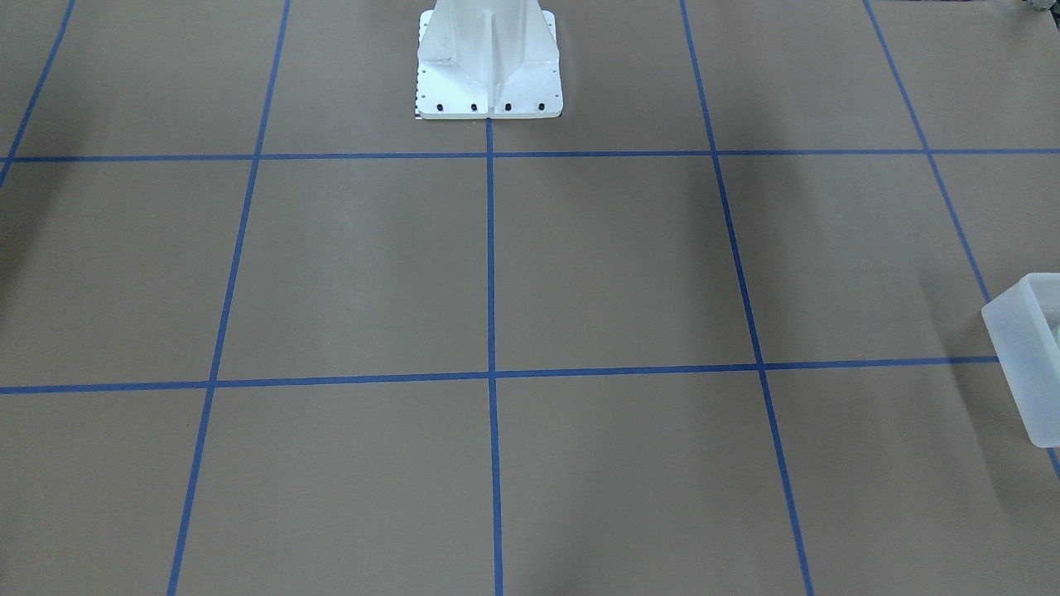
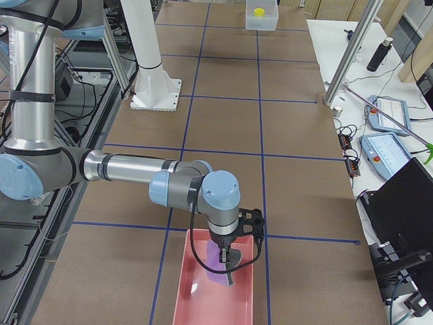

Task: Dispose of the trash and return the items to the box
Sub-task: 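Carry the cloth with the right gripper over the pink box, then lower the cloth into the pink box and open the right gripper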

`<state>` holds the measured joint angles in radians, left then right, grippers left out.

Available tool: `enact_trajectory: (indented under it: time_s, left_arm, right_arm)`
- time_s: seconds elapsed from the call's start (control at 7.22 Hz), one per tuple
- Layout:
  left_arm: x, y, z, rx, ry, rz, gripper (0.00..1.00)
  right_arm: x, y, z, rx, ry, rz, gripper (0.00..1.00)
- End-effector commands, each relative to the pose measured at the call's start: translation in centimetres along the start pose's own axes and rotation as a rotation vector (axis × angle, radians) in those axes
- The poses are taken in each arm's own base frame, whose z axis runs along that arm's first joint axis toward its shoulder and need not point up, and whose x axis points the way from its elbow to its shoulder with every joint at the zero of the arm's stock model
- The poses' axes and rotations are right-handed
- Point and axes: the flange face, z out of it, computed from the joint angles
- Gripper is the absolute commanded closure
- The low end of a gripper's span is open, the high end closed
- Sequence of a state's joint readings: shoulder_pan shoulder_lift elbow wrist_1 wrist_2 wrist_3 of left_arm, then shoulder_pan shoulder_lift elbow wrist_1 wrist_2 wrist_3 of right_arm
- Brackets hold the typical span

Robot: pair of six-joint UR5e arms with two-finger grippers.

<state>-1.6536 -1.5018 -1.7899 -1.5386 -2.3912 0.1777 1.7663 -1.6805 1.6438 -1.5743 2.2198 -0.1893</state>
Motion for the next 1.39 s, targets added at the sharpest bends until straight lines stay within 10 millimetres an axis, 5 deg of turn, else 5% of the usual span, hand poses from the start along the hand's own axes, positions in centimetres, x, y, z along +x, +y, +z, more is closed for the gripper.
enact_trajectory:
  time_s: [0.0,0.14,0.28,0.42,1.11,1.25]
  left_arm:
    - [-0.3,0.1,0.2,-0.005,0.000,-0.004,0.01]
    - [-0.4,0.1,0.4,-0.008,0.002,-0.006,0.01]
    - [-0.4,0.1,0.4,-0.007,0.002,-0.006,0.01]
    - [-0.4,0.1,0.4,-0.007,0.002,-0.006,0.01]
    - [-0.9,0.4,0.9,-0.022,-0.002,-0.020,0.01]
    - [-2.2,2.6,2.3,-0.067,0.000,-0.071,0.01]
  right_arm:
    - [-4.6,-1.5,4.1,-0.003,-0.083,0.110,1.00]
    - [-7.0,-2.1,5.4,0.000,-0.088,0.180,1.00]
    - [-7.5,-1.7,5.9,0.024,-0.091,0.156,0.66]
    - [-7.5,-0.9,6.3,0.052,-0.090,0.066,0.01]
    - [-5.7,-1.0,3.8,0.106,-0.099,0.029,0.00]
    - [-6.2,-2.0,3.4,0.085,-0.107,0.044,0.00]
